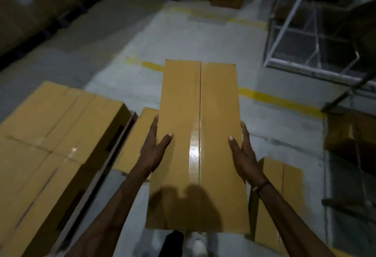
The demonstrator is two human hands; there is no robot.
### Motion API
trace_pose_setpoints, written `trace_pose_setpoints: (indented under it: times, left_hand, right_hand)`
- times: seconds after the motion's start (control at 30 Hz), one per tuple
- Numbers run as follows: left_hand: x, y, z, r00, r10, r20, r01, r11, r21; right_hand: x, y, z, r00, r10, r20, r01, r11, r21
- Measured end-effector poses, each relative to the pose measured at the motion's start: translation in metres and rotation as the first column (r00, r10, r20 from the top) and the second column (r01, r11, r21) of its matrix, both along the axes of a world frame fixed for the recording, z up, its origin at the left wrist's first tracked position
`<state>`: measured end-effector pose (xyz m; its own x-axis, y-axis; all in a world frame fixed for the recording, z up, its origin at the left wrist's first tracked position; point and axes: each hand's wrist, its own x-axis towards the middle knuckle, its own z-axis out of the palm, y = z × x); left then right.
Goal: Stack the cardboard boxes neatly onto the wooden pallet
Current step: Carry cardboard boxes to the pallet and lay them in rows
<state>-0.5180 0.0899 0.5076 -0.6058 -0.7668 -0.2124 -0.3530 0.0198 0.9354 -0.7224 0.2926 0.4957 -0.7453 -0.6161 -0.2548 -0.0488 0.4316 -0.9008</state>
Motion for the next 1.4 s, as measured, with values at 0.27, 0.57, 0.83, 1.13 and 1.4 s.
trace_pose_setpoints:
  times: [0.27, 0.57, 0.83, 1.13, 1.4]
  left_hand:
    - [0.175, 0.060, 0.095, 0.925, 0.372, -0.076, -0.375, 0.926, -0.032]
    - [0.383, 0.157, 0.125, 0.668, 0.735, -0.114, -0.743, 0.666, -0.067]
    - [0.586, 0.250, 0.122, 0.353, 0.928, -0.122, -0.935, 0.345, -0.085]
    - [0.776, 0.359, 0.119, 0.045, 0.993, -0.113, -0.994, 0.034, -0.100]
    - [0.878, 0.398, 0.105, -0.093, 0.991, -0.097, -0.990, -0.103, -0.097]
  right_hand:
    - [0.115, -0.032, 0.096, 0.922, 0.374, -0.096, -0.383, 0.918, -0.102]
    - [0.303, -0.059, 0.133, 0.662, 0.733, -0.160, -0.749, 0.657, -0.087]
    - [0.523, -0.065, 0.143, 0.328, 0.935, -0.131, -0.942, 0.314, -0.117]
    - [0.760, -0.037, 0.134, 0.011, 0.996, -0.088, -0.988, -0.002, -0.155]
    - [0.895, -0.030, 0.130, -0.136, 0.986, -0.095, -0.984, -0.146, -0.102]
